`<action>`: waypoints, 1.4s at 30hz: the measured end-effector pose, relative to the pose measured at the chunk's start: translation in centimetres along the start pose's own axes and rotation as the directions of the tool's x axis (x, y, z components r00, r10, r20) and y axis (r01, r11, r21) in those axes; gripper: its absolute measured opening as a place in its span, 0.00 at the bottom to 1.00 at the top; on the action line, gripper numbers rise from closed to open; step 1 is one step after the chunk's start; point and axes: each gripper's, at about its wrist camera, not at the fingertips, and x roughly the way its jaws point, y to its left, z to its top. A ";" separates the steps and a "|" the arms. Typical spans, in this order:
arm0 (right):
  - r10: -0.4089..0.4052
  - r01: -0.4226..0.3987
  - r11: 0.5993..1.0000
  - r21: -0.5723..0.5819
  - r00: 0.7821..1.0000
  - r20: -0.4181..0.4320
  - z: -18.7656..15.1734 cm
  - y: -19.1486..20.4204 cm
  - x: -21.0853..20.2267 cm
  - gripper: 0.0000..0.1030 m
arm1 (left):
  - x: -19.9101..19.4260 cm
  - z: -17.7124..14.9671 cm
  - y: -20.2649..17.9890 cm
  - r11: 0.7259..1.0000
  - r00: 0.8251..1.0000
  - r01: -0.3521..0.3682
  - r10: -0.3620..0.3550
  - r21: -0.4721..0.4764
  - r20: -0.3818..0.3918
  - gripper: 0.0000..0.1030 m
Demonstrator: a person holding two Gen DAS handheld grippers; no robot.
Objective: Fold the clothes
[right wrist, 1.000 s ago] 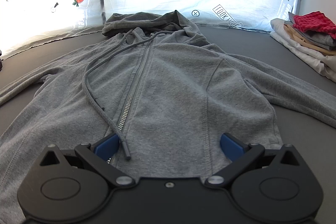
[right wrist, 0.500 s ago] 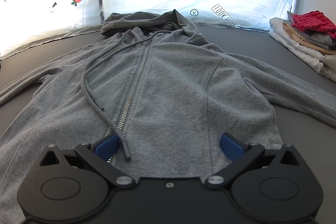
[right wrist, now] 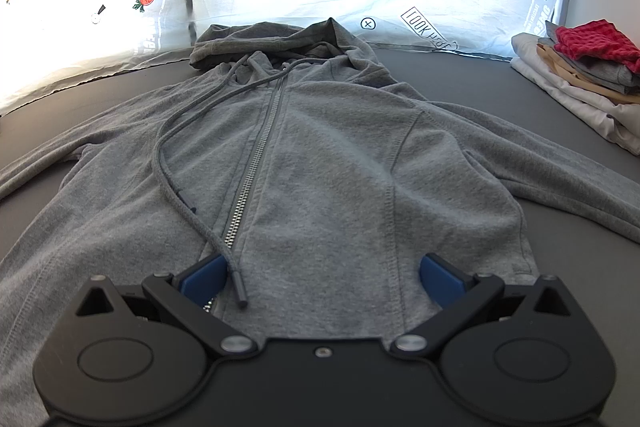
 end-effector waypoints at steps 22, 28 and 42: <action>0.025 -0.023 0.999 0.039 0.999 -0.044 0.0 0.0 -5.4 0.74 | -8.2 -4.1 2.1 0.995 0.995 0.100 -0.100 0.011 0.003 0.35; -0.017 0.026 0.987 0.158 0.998 -0.054 -0.6 -5.3 -8.2 0.48 | -12.1 -9.1 -3.2 0.920 0.924 0.372 -0.355 0.125 -0.139 0.40; 0.162 -0.115 0.960 0.255 0.971 -0.174 -2.9 -12.0 -8.7 0.51 | -16.1 -21.3 -15.6 0.729 0.808 0.574 -0.430 0.372 -0.404 0.48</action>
